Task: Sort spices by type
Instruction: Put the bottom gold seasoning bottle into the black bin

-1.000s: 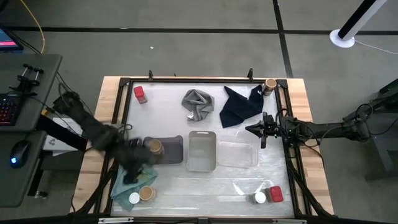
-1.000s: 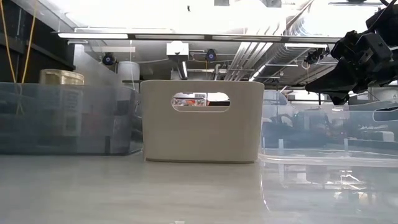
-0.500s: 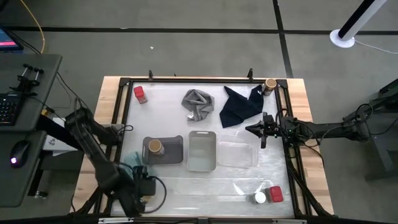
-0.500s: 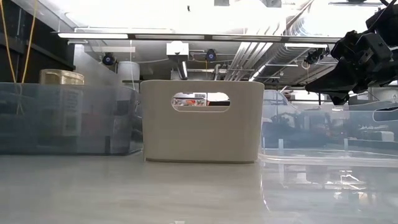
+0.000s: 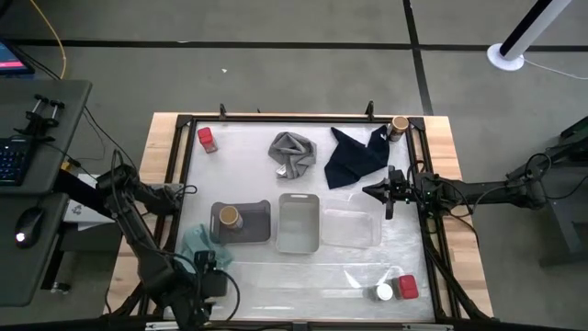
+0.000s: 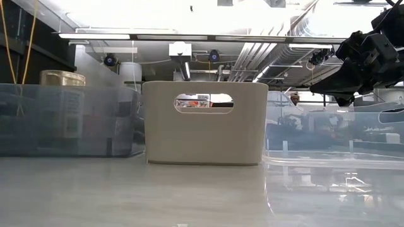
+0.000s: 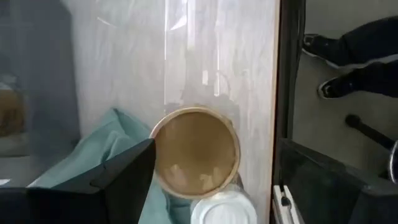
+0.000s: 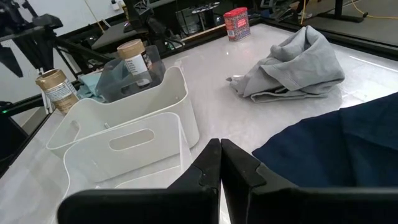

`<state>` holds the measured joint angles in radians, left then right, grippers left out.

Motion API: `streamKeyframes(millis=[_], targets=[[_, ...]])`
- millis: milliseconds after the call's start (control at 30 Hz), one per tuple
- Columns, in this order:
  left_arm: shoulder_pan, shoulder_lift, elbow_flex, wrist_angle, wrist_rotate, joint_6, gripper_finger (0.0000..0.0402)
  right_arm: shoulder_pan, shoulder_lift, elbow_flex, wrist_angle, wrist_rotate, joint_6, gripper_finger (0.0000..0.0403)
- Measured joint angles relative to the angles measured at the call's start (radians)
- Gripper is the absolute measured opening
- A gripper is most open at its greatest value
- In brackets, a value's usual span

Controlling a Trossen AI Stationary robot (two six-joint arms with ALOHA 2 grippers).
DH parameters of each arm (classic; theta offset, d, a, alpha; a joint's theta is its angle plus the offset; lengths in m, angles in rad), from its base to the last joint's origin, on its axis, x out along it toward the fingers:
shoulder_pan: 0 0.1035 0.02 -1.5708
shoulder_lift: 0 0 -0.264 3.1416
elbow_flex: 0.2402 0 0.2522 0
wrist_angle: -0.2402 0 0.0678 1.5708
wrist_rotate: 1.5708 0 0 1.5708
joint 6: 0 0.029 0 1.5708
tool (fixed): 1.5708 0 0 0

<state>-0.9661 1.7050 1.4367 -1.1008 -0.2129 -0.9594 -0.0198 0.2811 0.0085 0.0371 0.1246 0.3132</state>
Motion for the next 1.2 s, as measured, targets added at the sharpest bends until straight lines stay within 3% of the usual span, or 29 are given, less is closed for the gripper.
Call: streamKeyframes(millis=[567, 967, 1200], targets=[[0.009, 0.087, -0.001, -0.029, 0.003, 0.175, 0.0321, 0.000, 0.000, 0.000, 0.000, 0.000, 0.000, 0.0001], [0.058, 0.153, -0.001, 0.010, 0.058, 0.176, 0.0319, 0.000, 0.000, 0.000, 0.000, 0.000, 0.000, 0.0001], [0.079, 0.125, -0.001, 0.003, 0.073, 0.196, 0.0232, 0.000, 0.000, 0.000, 0.000, 0.000, 0.000, 0.0001]])
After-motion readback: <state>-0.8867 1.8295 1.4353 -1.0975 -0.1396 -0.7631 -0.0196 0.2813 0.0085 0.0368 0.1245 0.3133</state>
